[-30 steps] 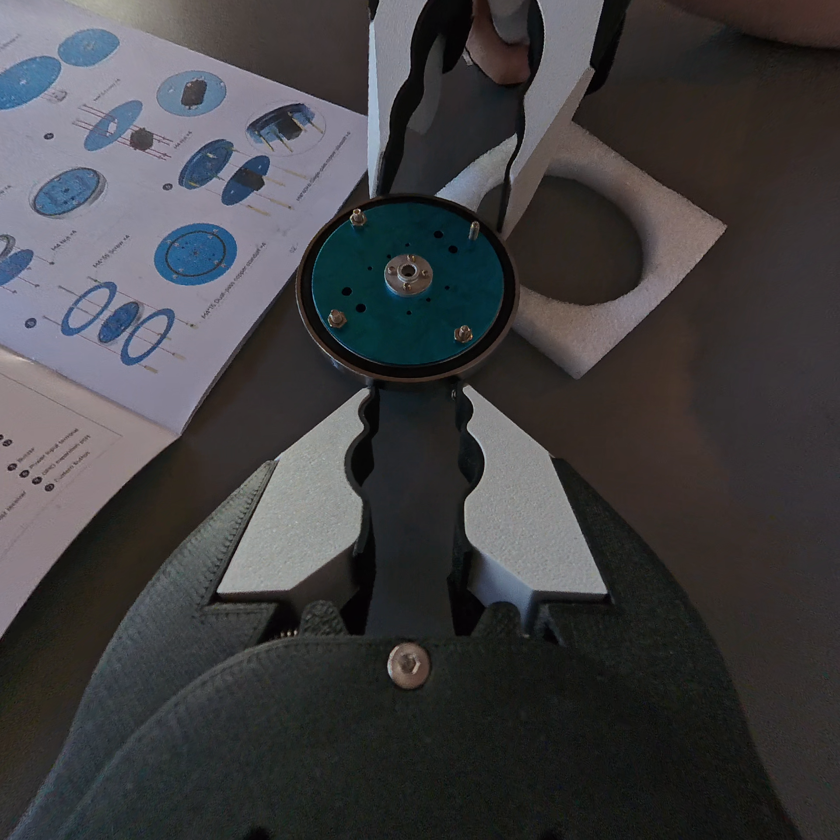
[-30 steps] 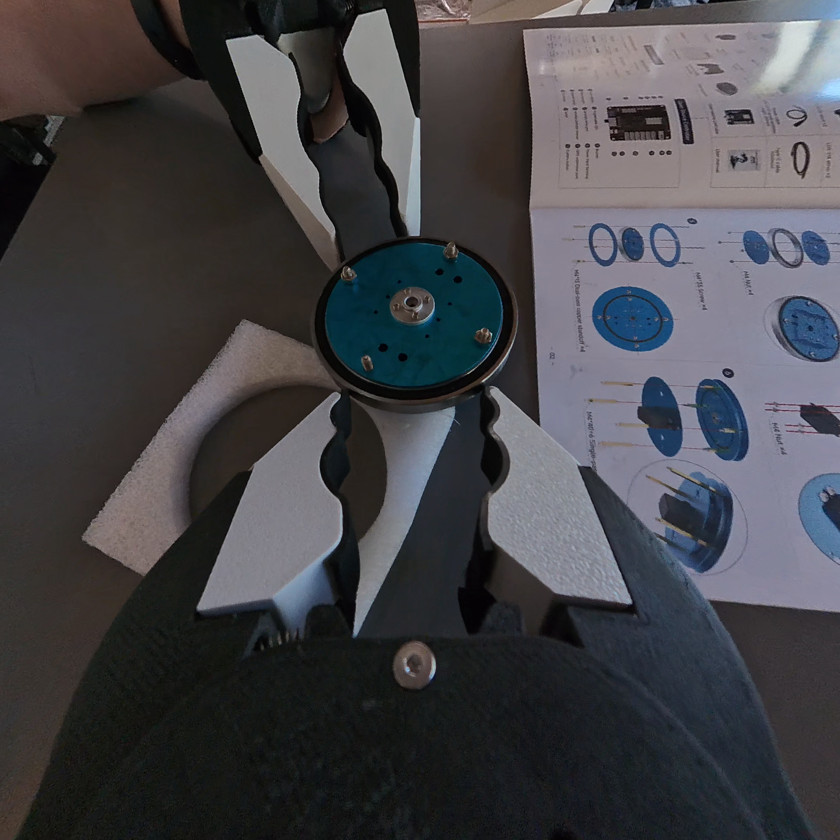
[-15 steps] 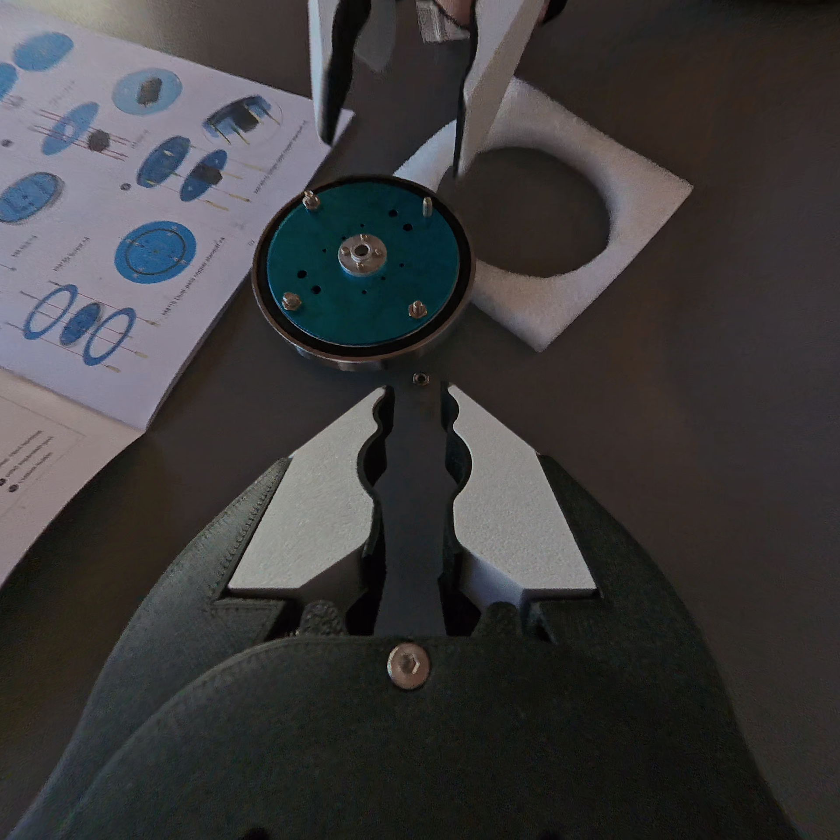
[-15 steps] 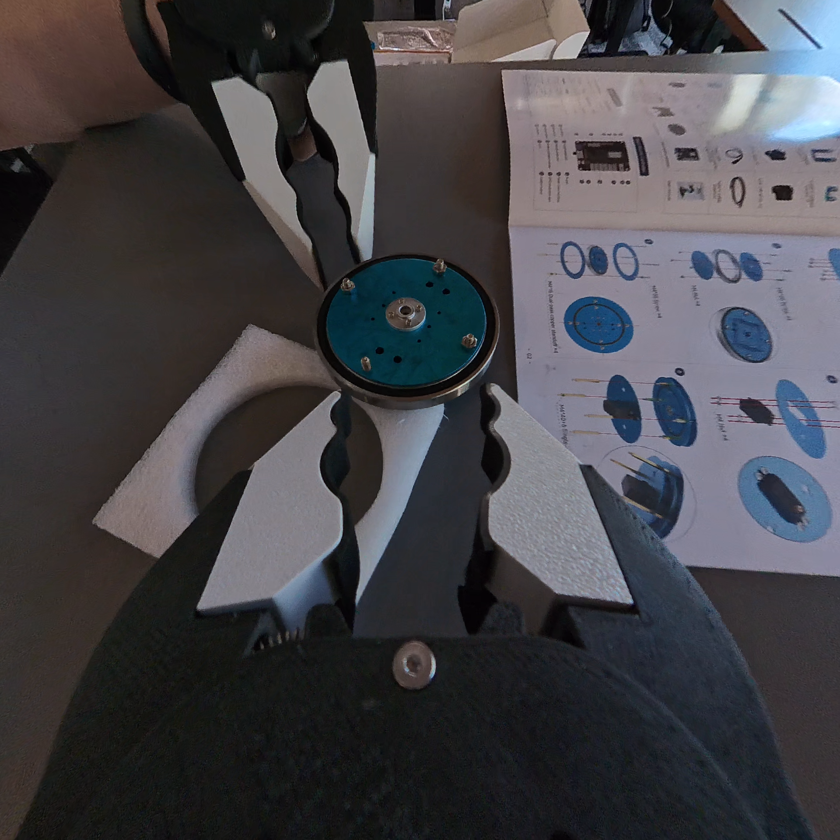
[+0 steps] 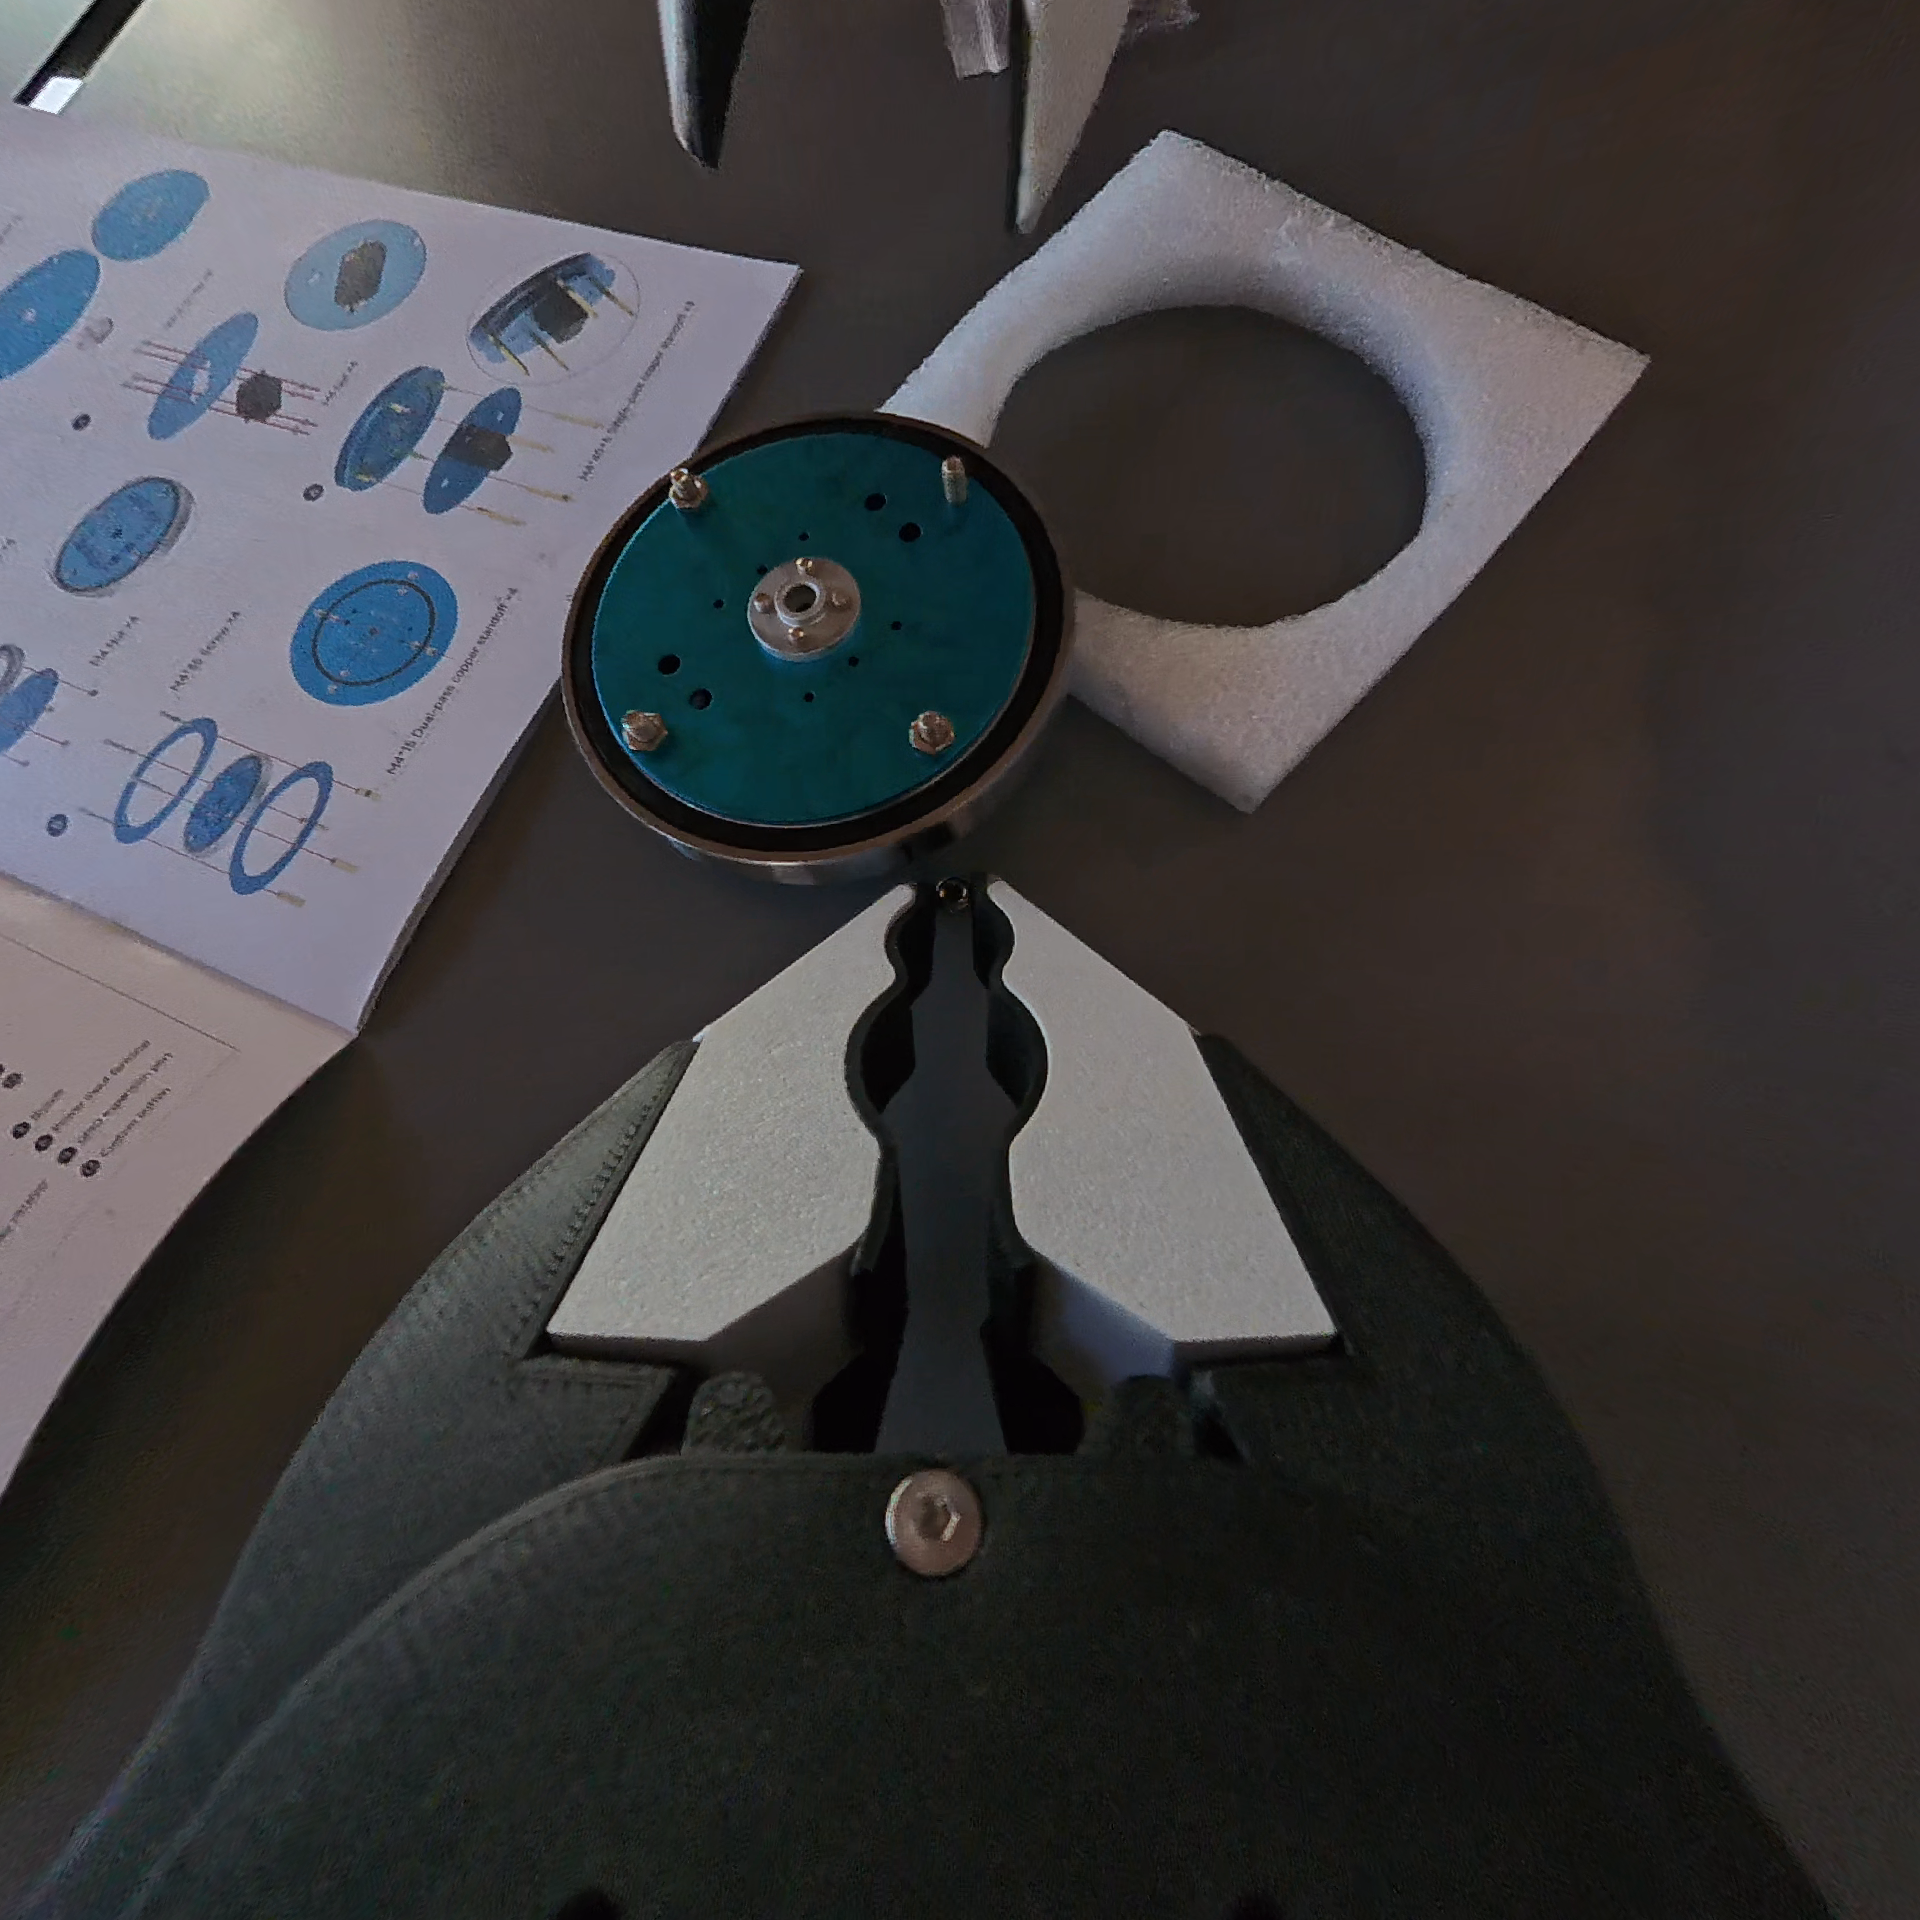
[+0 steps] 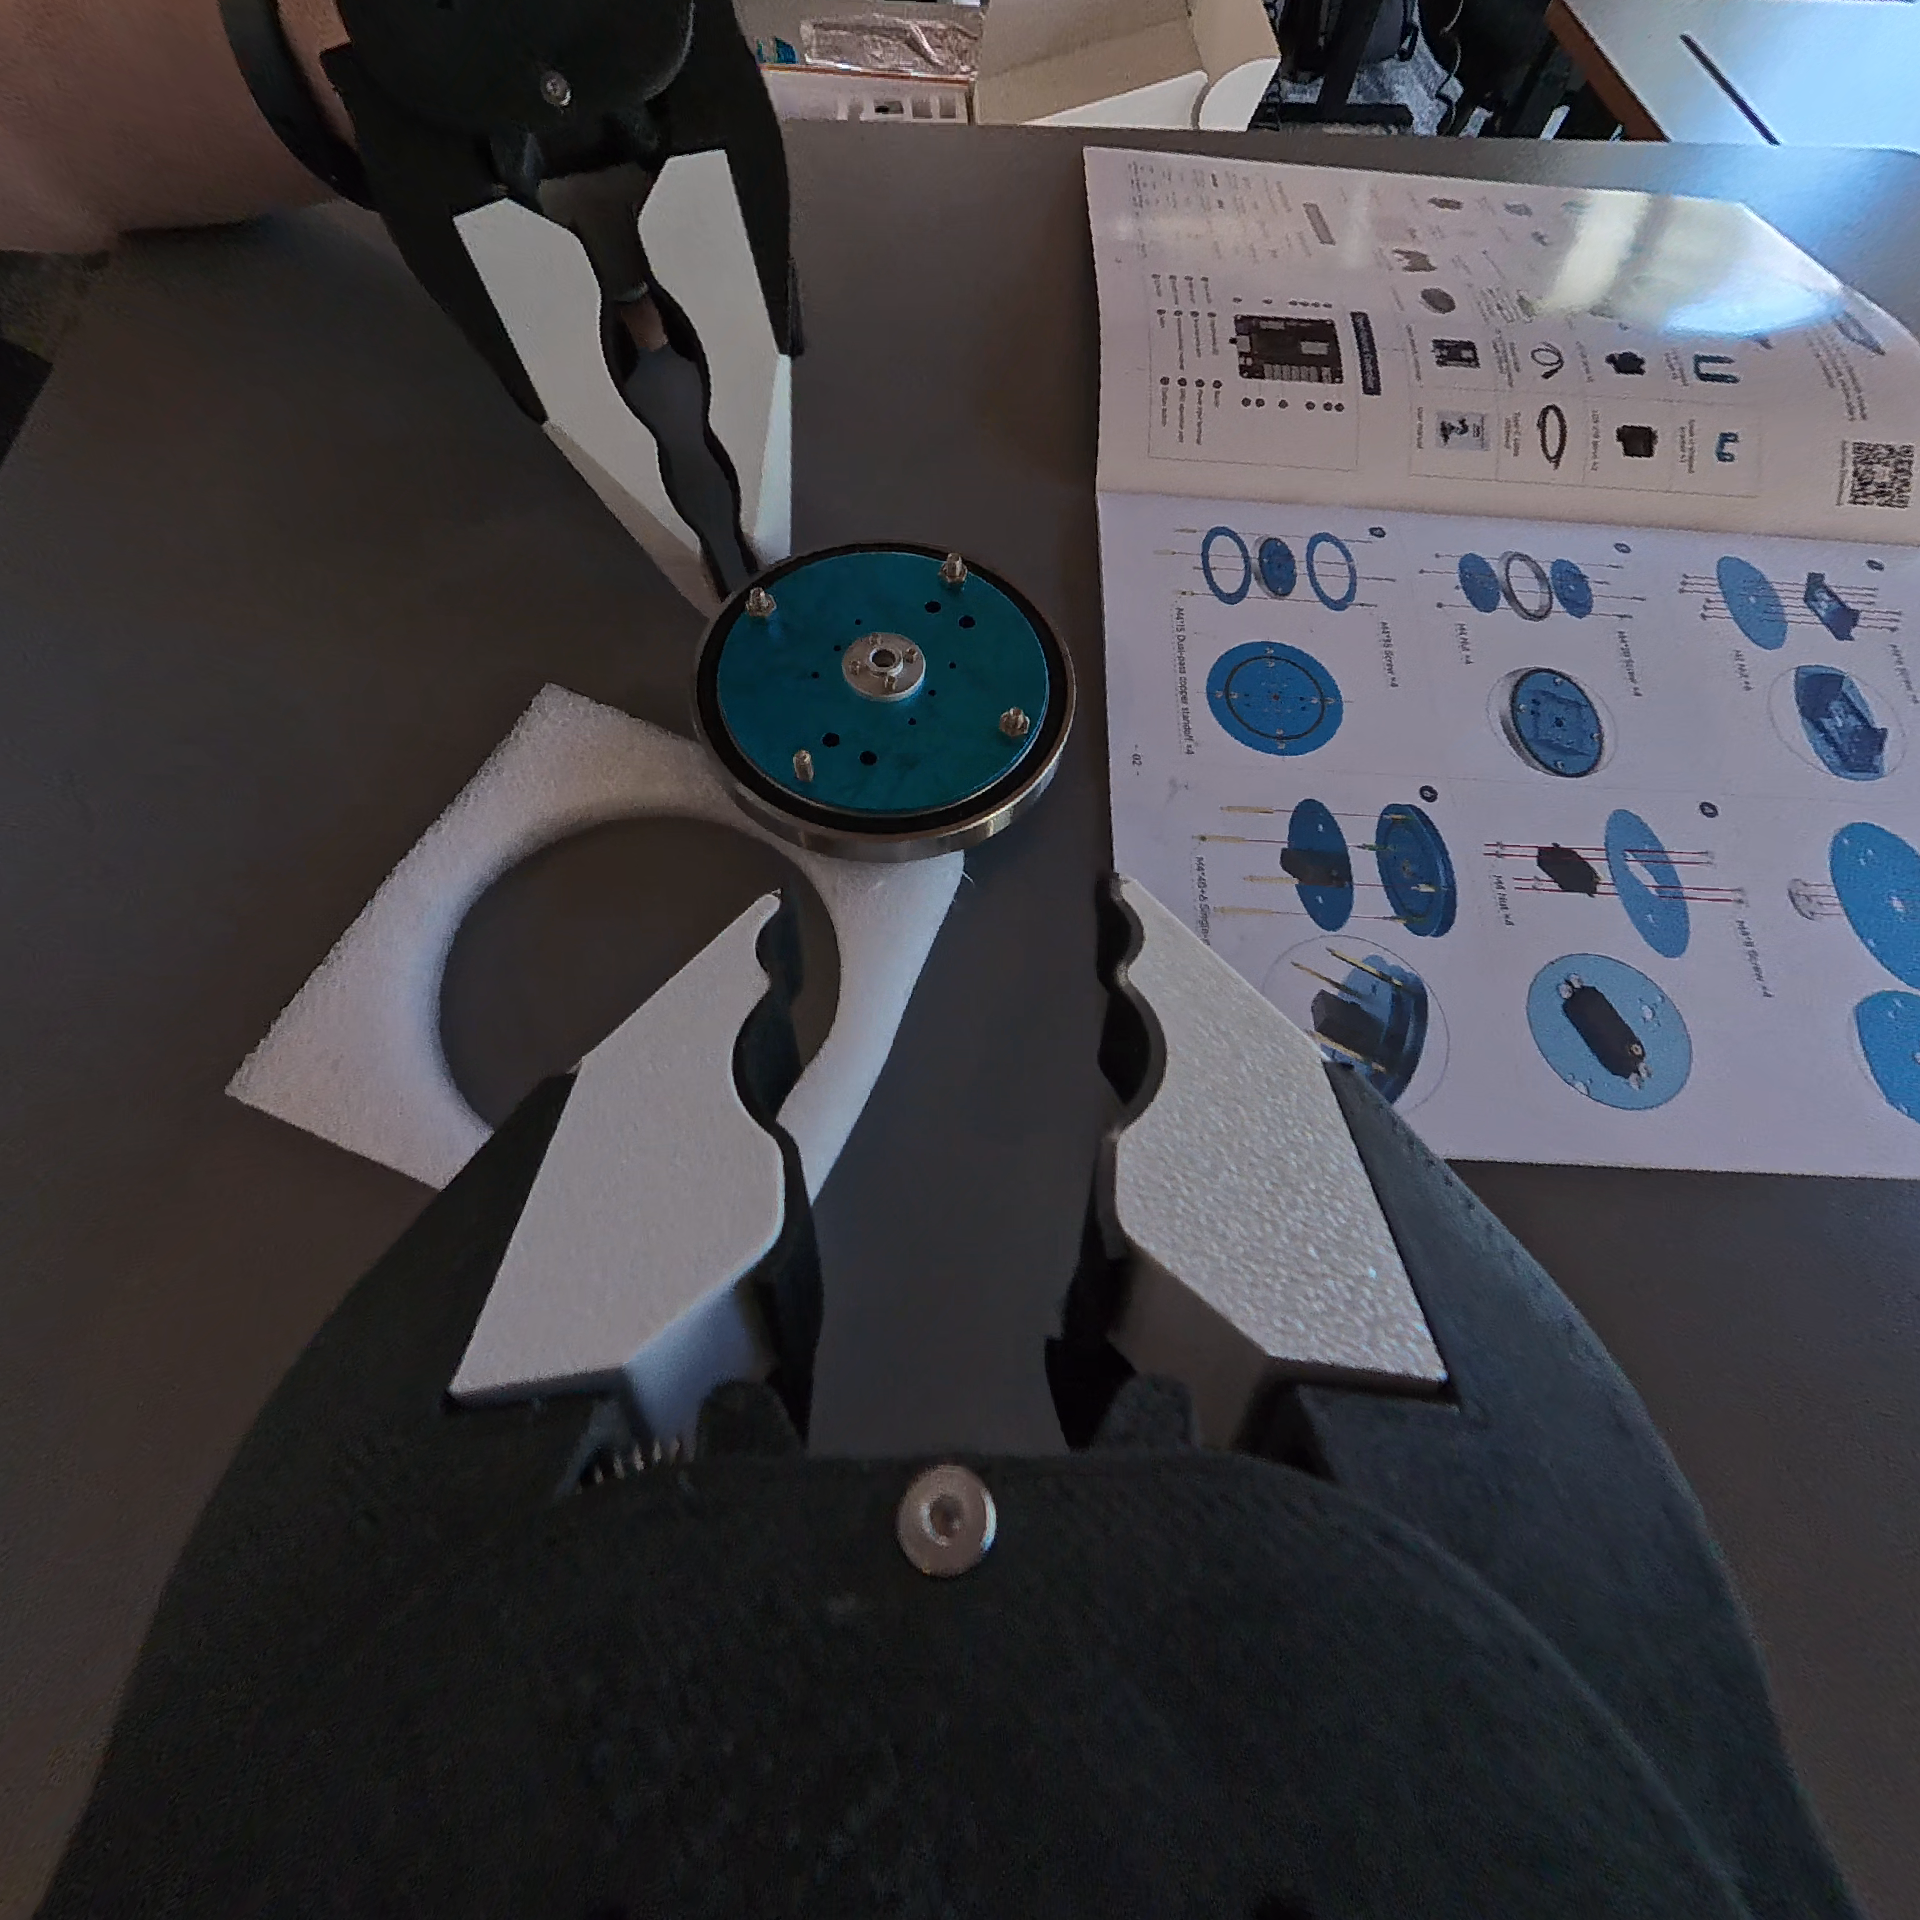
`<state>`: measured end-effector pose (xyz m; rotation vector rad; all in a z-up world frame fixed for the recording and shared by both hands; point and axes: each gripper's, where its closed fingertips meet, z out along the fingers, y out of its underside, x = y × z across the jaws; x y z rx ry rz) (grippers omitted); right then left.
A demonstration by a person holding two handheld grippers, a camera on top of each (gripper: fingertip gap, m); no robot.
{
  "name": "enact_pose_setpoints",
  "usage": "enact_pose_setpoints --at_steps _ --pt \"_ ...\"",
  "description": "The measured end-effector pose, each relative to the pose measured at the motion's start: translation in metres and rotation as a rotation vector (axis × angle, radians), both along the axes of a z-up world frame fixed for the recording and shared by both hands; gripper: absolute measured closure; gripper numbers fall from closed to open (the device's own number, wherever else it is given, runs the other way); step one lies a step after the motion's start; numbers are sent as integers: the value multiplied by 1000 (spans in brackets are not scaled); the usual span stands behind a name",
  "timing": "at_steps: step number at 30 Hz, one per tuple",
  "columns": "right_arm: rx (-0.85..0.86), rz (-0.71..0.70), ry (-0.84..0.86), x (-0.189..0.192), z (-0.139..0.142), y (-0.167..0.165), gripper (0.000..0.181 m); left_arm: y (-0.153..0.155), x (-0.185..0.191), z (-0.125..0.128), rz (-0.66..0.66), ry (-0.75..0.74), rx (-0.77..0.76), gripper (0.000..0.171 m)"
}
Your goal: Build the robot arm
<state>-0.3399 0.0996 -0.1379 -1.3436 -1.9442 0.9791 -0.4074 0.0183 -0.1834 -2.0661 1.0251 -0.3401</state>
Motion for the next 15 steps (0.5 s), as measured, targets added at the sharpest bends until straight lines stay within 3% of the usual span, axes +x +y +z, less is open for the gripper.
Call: enact_pose_setpoints --at_steps 4,10,12,15 --pt "-1 2 -7 3 -1 0 125 -13 2 3 -5 -28 -18 166" --pt "1 43 -8 17 8 -24 126 -32 35 48 -38 -178 65 171" --pt "37 69 -3 25 12 -39 126 -40 43 45 -40 -130 53 171" --pt "70 95 22 32 13 -59 128 -44 20 45 88 -32 103 171"
